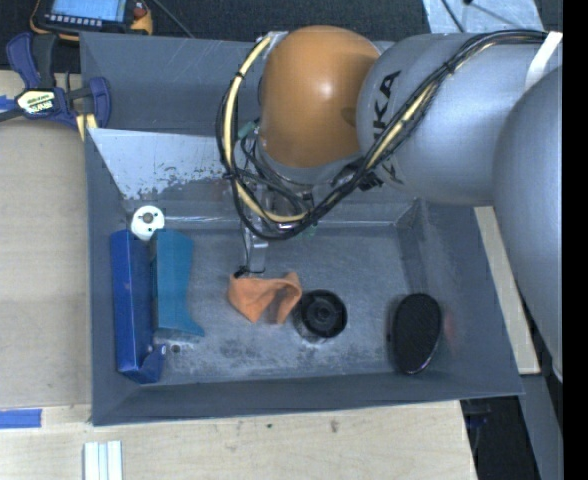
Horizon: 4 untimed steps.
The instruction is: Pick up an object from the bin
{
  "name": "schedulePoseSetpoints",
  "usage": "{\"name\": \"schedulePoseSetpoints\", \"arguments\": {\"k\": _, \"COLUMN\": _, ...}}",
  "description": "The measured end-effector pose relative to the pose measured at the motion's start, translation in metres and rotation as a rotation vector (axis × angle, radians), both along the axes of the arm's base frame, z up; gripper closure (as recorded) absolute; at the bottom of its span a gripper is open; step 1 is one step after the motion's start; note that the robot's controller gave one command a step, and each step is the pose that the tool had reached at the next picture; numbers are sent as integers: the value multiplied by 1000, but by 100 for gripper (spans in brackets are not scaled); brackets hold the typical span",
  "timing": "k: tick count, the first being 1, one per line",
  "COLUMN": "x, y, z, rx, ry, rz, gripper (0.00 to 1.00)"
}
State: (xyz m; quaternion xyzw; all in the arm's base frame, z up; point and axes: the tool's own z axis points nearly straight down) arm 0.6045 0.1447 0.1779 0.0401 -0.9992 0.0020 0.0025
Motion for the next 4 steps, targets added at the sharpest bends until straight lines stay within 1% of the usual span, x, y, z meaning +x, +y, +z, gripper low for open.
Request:
{"name": "schedulePoseSetpoints", "arguments": {"k": 1, "x": 0, "y": -15, "z": 4, "rx": 8, "ry": -9, "rz": 28, "gripper": 0}}
{"name": "schedulePoseSetpoints", "arguments": {"k": 2, "x": -41, "y": -36, "z": -43, "rx": 4, "ry": -11, "rz": 147, "gripper": 0}}
{"name": "schedulePoseSetpoints", "arguments": {"k": 3, "x": -25, "y": -74, "z": -68, "rx": 5, "ry": -8, "rz": 110, "gripper": 100}}
{"name": "schedulePoseSetpoints", "arguments": {"k": 4, "x": -25, "y": -74, "z": -68, "rx": 5, "ry": -8, "rz": 109, "gripper": 100}}
